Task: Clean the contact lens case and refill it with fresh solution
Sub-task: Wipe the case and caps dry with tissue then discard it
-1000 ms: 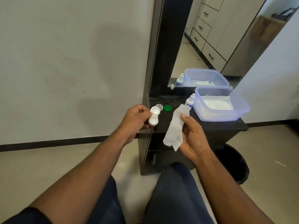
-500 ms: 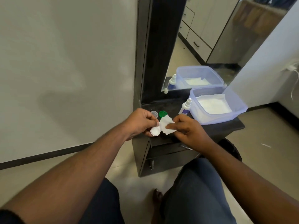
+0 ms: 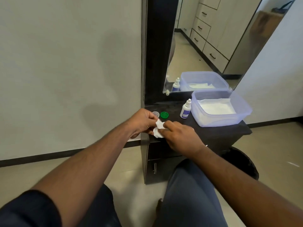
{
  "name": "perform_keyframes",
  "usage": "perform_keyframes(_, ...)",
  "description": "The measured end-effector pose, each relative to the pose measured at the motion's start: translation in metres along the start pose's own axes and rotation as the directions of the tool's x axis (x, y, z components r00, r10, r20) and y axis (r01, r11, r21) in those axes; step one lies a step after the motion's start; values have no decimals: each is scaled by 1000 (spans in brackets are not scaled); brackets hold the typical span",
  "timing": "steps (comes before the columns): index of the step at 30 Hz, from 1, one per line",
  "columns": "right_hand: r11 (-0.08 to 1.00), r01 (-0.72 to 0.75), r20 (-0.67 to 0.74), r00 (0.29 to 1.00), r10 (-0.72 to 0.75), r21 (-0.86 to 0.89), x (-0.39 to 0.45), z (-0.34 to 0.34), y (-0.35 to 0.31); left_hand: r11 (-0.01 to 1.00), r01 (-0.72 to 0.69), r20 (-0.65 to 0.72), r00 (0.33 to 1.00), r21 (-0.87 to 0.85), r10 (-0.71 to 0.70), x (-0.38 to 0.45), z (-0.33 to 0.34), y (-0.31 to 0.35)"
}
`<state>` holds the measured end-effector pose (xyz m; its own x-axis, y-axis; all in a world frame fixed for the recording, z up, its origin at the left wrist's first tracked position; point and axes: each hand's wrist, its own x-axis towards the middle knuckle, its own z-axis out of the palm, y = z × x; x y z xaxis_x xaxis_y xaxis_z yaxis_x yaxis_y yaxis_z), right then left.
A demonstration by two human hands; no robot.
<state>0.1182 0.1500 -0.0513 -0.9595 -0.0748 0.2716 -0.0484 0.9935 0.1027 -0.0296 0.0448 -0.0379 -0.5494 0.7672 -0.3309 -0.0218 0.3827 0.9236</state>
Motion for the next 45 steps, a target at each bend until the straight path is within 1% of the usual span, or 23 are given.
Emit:
perform_keyframes(2, 991, -122, 30, 992, 121, 52, -2, 0, -14, 1000, 23, -26, 999, -9, -23, -1, 2, 1)
perform_keyframes(3, 970, -205, 45, 979, 201, 129, -2, 2, -21, 999, 35, -37, 999, -21, -35, 0, 2, 0)
perform_keyframes(5, 891, -338, 80, 941, 329, 305, 1, 5, -30, 998, 54, -44, 997, -36, -55, 0, 2, -1)
perform_keyframes(6, 847, -373, 106, 927, 361, 379, 3, 6, -31, 998, 58, -44, 997, -40, -60, 0, 2, -2)
perform_keyframes(7, 820, -383, 129, 923, 364, 426, 4, 5, -30, 997, 60, -43, 997, -42, -62, 1, 2, -2)
perform_keyframes(8, 824, -370, 149, 929, 339, 429, 4, 2, -28, 997, 60, -43, 997, -44, -62, 1, 2, -3)
perform_keyframes(9, 856, -346, 165, 938, 305, 384, 3, -1, -22, 997, 58, -42, 997, -46, -60, 2, 2, -3)
perform_keyframes(11, 943, -280, 204, 948, 243, 182, 1, -9, -12, 997, 57, -38, 998, -50, -59, 3, 2, -4)
perform_keyframes(12, 961, -258, 209, 950, 233, 98, 2, -13, -10, 997, 56, -37, 998, -50, -58, 4, 1, -4)
perform_keyframes(13, 966, -251, 199, 951, 235, 60, 4, -14, -11, 997, 54, -39, 998, -46, -56, 5, 1, -4)
perform_keyframes(15, 958, -266, 177, 953, 244, 110, 9, -9, -18, 999, 46, -50, 998, -30, -48, 6, 0, -5)
perform_keyframes(18, 895, -303, 220, 946, 239, 329, 9, -3, -16, 999, 33, -41, 999, -25, -34, 7, 0, -6)
perform_keyframes(19, 888, -304, 238, 943, 231, 346, 8, -4, -10, 999, 30, -33, 999, -34, -31, 7, 0, -7)
perform_keyframes(21, 907, -322, 268, 930, 250, 271, 6, -7, 2, 998, 30, -27, 999, -58, -31, 8, 1, -8)
perform_keyframes(23, 931, -309, 258, 932, 255, 195, 9, -8, -1, 998, 30, -38, 999, -64, -33, 9, 1, -8)
perform_keyframes(25, 923, -305, 261, 935, 242, 235, 13, -6, -11, 999, 23, -47, 999, -49, -25, 9, 0, -9)
perform_keyframes(28, 866, -345, 293, 924, 246, 362, 12, -6, -4, 997, 18, -34, 999, -72, -21, 10, 0, -11)
perform_keyframes(32, 889, -356, 287, 918, 275, 287, 15, -9, -1, 995, 23, -24, 999, -96, -26, 11, -1, -12)
perform_keyframes(35, 858, -342, 295, 925, 238, 382, 17, -7, -10, 997, 16, -21, 1000, -69, -17, 11, -2, -12)
perform_keyframes(37, 815, -379, 303, 916, 263, 438, 14, -8, -3, 997, 17, -7, 1000, -77, -17, 11, -1, -12)
perform_keyframes(39, 821, -409, 311, 902, 299, 398, 13, -9, 2, 996, 19, -1, 1000, -86, -19, 12, -1, -13)
perform_keyframes(41, 844, -398, 313, 904, 293, 359, 15, -8, -4, 997, 21, -7, 1000, -75, -21, 13, -1, -12)
perform_keyframes(45, 791, -406, 327, 904, 275, 458, 15, -9, -7, 998, 7, -3, 1000, -66, -7, 13, -1, -13)
